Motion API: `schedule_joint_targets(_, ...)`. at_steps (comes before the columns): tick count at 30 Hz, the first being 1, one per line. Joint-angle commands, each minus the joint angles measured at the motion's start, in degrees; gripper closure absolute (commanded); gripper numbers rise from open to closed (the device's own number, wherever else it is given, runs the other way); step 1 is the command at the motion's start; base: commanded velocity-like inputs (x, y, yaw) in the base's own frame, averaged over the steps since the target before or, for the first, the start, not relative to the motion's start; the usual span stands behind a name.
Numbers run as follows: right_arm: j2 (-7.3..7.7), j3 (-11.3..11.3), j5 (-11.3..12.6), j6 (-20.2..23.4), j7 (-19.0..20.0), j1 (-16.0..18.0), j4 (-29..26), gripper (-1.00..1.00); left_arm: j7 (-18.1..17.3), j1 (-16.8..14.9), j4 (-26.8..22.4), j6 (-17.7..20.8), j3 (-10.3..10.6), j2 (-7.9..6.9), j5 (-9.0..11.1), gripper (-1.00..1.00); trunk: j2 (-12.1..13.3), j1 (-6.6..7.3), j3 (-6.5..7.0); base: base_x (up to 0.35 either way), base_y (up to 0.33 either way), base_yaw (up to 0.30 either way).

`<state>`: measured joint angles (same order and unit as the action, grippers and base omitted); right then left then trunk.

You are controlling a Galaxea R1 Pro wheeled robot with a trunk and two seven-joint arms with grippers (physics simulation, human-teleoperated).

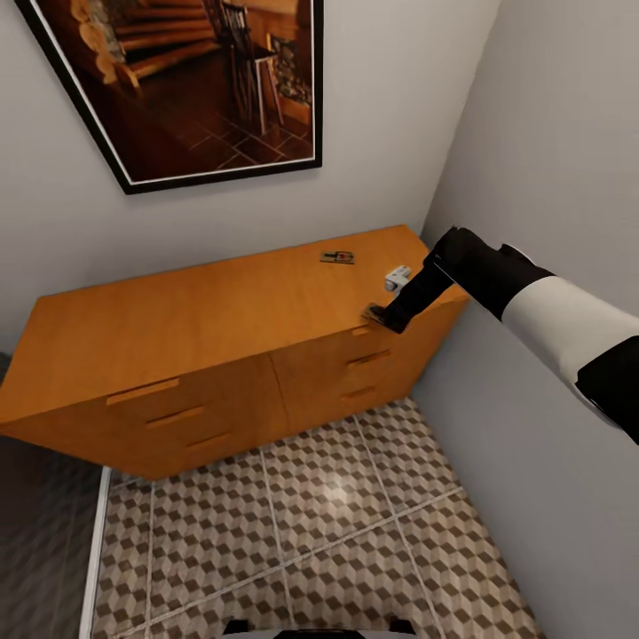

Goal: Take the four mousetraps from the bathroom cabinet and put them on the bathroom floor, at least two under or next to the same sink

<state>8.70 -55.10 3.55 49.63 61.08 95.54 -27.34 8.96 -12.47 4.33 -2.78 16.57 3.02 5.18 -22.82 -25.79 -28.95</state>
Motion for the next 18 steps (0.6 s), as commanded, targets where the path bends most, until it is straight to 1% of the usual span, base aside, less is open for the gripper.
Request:
schedule_joint_targets(1, 0.09, -0.4, 0.4, 0.4, -0.2, 0.1, -0.1, 1.0, 0.1, -0.1, 0.2, -0.3, 0.5, 0.06, 0.5, -1.0, -0.1, 0.0, -0.08, -0.336, 0.0, 0.0)
schedule_joint_targets(18, 0.16, -0.5, 0.4, 0.3, -0.2, 0.0, 0.3, 1.0, 0.1, -0.1, 0.2, -0.3, 0.5, 0.06, 0.5, -1.0, -0.1, 0.0, -0.08, -0.336, 0.0, 0.0)
